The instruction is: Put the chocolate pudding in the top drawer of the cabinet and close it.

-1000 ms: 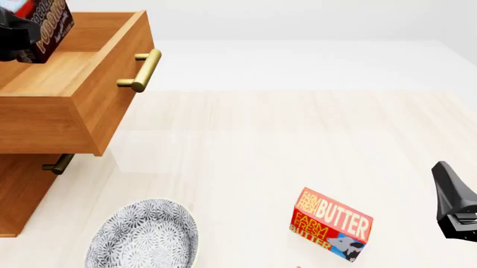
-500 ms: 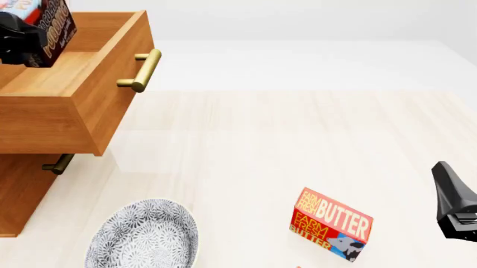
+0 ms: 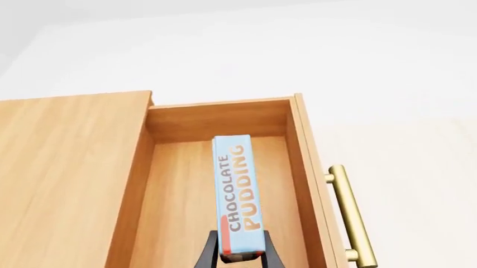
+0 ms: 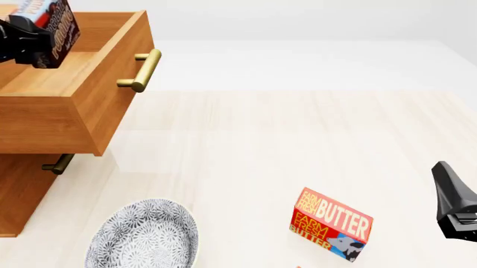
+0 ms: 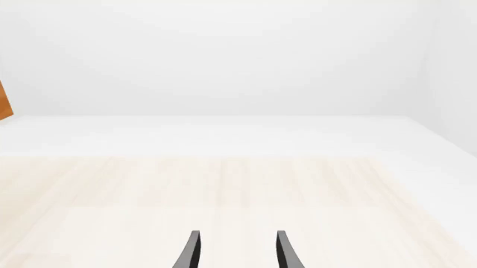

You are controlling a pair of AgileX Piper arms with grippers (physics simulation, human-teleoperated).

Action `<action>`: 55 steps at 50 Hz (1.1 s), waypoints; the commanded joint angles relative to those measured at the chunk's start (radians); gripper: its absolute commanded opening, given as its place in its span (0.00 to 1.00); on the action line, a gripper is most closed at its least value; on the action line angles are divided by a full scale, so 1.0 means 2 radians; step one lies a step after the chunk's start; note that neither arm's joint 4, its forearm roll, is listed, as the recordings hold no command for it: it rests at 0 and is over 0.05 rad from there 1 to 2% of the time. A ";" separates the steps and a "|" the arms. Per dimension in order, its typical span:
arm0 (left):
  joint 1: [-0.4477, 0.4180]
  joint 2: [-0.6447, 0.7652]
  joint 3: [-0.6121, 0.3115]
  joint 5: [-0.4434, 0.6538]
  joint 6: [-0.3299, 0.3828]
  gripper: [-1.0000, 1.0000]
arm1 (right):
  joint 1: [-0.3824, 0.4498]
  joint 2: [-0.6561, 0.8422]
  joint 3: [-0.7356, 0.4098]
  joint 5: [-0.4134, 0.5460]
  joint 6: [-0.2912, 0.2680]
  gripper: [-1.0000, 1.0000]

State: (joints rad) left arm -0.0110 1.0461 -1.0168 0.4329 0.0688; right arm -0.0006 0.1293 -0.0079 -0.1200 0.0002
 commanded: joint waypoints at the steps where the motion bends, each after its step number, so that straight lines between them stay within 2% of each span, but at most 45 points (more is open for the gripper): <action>1: -0.001 0.022 -0.001 -0.015 0.005 0.00 | 0.000 0.000 0.000 0.000 0.000 1.00; 27: 0.031 0.037 0.010 -0.028 0.011 0.00 | 0.000 0.000 0.000 0.000 0.000 1.00; 55: 0.044 0.060 0.020 -0.058 -0.006 0.00 | 0.000 0.000 0.000 0.000 0.000 1.00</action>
State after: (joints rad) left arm 0.0702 1.1473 -0.9761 0.3374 0.0538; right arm -0.0006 0.1293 -0.0079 -0.1200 0.0002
